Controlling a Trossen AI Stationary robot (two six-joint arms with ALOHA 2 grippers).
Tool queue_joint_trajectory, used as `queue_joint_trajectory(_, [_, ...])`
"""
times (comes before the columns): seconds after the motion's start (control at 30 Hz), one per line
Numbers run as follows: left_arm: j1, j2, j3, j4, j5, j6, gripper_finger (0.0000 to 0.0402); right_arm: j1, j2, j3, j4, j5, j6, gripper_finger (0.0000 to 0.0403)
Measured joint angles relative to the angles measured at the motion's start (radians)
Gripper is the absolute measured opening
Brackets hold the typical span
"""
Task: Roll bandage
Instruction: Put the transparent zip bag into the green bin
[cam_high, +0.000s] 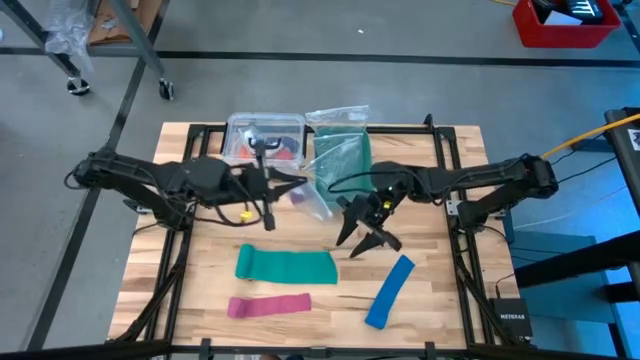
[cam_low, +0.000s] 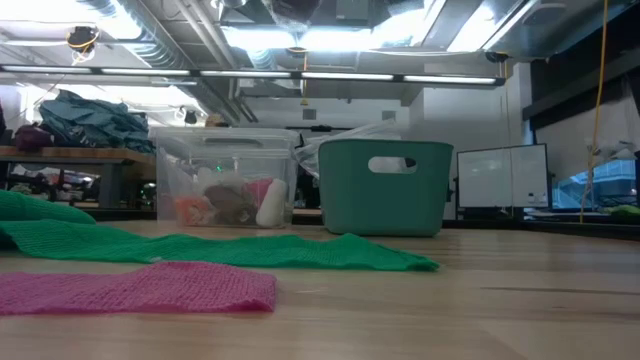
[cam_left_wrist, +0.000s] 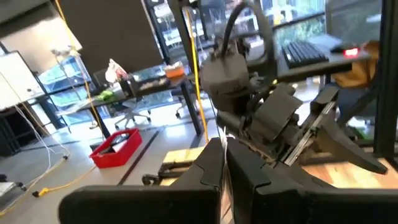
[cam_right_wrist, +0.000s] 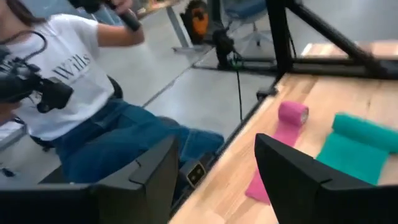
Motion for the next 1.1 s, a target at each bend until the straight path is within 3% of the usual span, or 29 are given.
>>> queue_joint_trajectory(0.23, [0.014, -0.079, 0.0, 0.005, -0.034, 0.015, 0.0, -0.066, -0.122, 0.001, 0.017, 0.0, -0.014, 0.0215])
queue_joint_trajectory(0.47, [0.099, -0.038, 0.0, 0.002, -0.052, -0.056, 0.0, -0.102, -0.323, 0.002, 0.02, 0.09, -0.091, 0.0215])
queue_joint_trajectory(0.67, [0.205, 0.088, -0.001, 0.046, -0.05, -0.124, 0.0, -0.101, -0.471, 0.002, 0.004, 0.175, -0.176, 0.0215])
queue_joint_trajectory(0.8, [0.268, 0.205, -0.001, 0.178, 0.018, -0.153, 0.0, -0.101, -0.537, 0.002, -0.015, 0.214, -0.228, 0.0215])
queue_joint_trajectory(0.97, [0.327, 0.36, -0.001, 0.37, 0.072, -0.197, 0.0, -0.101, -0.579, 0.002, -0.096, 0.253, -0.251, 0.0215])
queue_joint_trajectory(1.1, [0.354, 0.453, -0.001, 0.414, 0.073, -0.324, 0.0, -0.1, -0.593, 0.002, -0.181, 0.291, -0.254, 0.0215])
